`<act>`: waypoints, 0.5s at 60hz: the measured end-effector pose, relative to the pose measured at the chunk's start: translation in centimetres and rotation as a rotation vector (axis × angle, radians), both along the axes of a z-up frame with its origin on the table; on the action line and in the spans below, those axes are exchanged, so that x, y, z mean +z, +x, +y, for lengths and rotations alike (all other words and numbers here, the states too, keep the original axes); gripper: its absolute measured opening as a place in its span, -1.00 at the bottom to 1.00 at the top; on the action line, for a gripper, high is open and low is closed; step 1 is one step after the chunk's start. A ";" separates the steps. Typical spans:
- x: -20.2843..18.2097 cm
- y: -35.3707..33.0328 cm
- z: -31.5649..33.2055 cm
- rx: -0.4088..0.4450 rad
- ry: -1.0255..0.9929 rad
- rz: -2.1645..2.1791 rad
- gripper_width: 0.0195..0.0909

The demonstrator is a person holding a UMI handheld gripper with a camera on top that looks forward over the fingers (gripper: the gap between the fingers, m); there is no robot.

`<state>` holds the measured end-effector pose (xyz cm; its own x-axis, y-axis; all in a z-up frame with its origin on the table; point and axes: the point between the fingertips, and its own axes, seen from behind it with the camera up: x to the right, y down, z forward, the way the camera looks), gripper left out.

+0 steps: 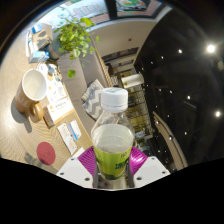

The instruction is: Pour water

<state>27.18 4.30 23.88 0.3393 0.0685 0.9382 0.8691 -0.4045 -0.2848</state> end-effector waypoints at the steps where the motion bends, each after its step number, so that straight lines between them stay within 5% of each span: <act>1: -0.1 -0.7 0.5 0.012 -0.009 -0.042 -0.41; 30: -4.3 -8.4 5.8 0.103 -0.235 -0.763 -0.42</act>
<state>18.81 10.08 19.61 -0.4077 0.2892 0.8661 0.8261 -0.2873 0.4848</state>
